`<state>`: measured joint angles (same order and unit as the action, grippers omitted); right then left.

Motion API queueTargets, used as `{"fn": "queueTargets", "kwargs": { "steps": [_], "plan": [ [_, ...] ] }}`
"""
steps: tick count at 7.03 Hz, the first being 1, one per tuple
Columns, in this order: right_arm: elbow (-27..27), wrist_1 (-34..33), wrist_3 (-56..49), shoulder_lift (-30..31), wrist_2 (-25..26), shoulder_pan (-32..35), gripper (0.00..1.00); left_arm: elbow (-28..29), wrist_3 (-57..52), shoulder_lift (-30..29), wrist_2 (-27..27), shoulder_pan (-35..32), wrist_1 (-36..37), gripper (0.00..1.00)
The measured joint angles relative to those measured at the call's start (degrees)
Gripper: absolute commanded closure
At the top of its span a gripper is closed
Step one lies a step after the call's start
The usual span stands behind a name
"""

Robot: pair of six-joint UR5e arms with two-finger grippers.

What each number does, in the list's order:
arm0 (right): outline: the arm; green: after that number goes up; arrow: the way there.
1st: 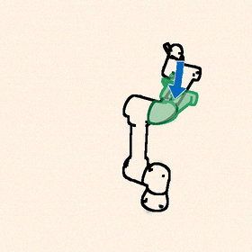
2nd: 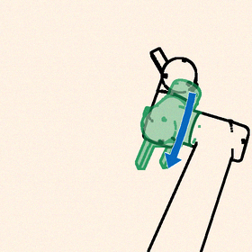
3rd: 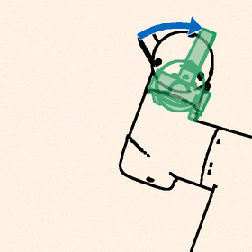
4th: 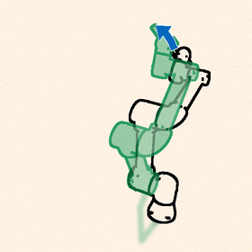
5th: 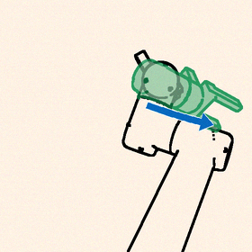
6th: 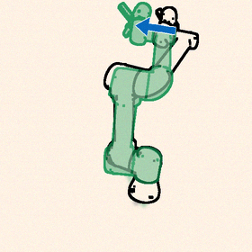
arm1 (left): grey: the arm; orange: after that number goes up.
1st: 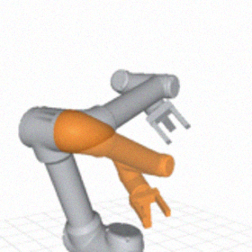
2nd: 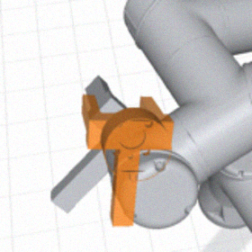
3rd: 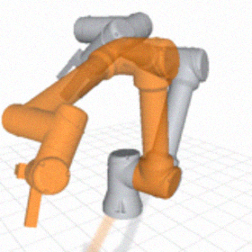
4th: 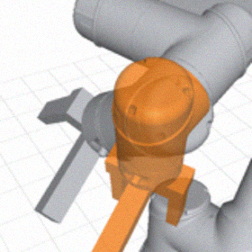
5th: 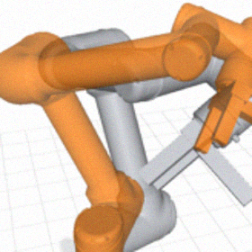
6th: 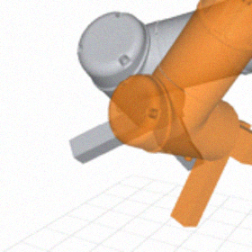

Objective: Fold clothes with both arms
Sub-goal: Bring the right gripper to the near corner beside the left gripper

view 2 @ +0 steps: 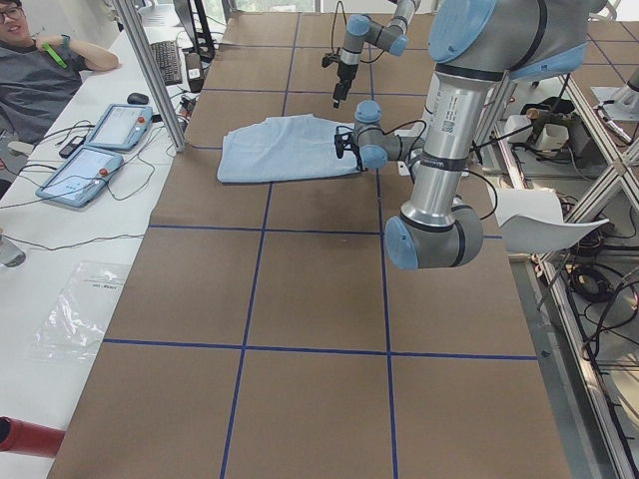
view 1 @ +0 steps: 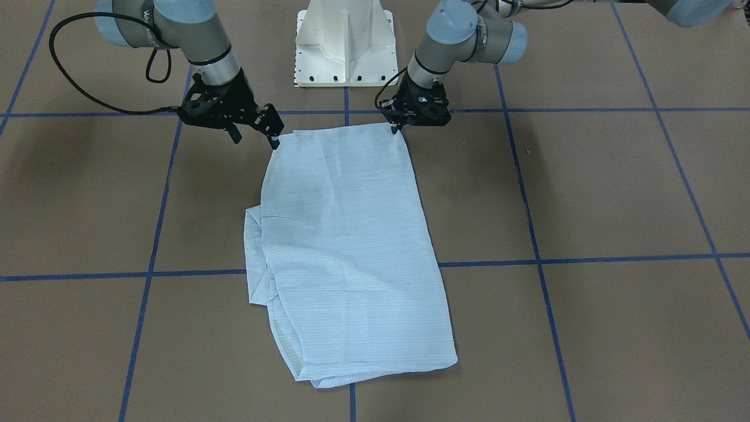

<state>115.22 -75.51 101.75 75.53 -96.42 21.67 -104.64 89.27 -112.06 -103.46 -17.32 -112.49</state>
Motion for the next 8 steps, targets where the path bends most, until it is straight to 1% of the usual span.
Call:
{"fn": "queueTargets", "kwargs": {
  "steps": [1,2,4,5,8],
  "plan": [
    [-0.05,-1.19,7.65,-0.4,3.0,-3.32,0.07,-0.05,0.02,0.0,-0.04,0.0,-0.01,1.0],
    [-0.54,-4.34,14.96,-1.89,5.18,-6.15,0.08,-0.13,0.02,0.0,-0.04,0.0,-0.01,1.0],
    [-3.63,-9.22,25.77,-7.08,6.77,-8.62,0.09,-0.32,0.33,0.0,-0.05,0.0,-0.01,1.0],
    [-5.19,-9.91,28.8,-8.84,7.56,-9.02,0.09,-0.38,0.39,0.0,-0.06,0.0,-0.01,1.0],
    [-8.16,-10.16,32.27,-11.35,9.32,-9.41,0.11,-0.61,0.46,-0.16,-0.07,0.0,-0.01,1.0]
  ]
}}
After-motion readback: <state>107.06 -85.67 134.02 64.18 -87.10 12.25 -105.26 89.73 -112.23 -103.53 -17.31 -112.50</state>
